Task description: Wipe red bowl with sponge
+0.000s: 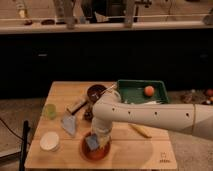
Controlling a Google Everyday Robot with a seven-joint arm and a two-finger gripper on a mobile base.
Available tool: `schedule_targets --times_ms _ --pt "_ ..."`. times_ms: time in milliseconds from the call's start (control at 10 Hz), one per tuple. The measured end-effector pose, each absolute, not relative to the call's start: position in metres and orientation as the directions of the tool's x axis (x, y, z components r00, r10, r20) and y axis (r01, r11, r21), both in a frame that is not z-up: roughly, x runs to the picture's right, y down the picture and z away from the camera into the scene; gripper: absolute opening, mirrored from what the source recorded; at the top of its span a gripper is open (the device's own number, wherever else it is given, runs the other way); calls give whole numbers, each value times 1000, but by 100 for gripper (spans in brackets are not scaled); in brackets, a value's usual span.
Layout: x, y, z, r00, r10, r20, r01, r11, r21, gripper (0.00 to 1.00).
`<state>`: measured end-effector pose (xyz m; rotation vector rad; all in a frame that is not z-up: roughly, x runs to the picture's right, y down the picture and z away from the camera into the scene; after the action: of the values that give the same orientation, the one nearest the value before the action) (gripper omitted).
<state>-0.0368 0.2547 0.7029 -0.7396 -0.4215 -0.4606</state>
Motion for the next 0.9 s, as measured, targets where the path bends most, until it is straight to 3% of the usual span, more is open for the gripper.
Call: schedule_targets --times_ms 900 --pt "-41 268 712 817 -228 530 535 642 -548 2"
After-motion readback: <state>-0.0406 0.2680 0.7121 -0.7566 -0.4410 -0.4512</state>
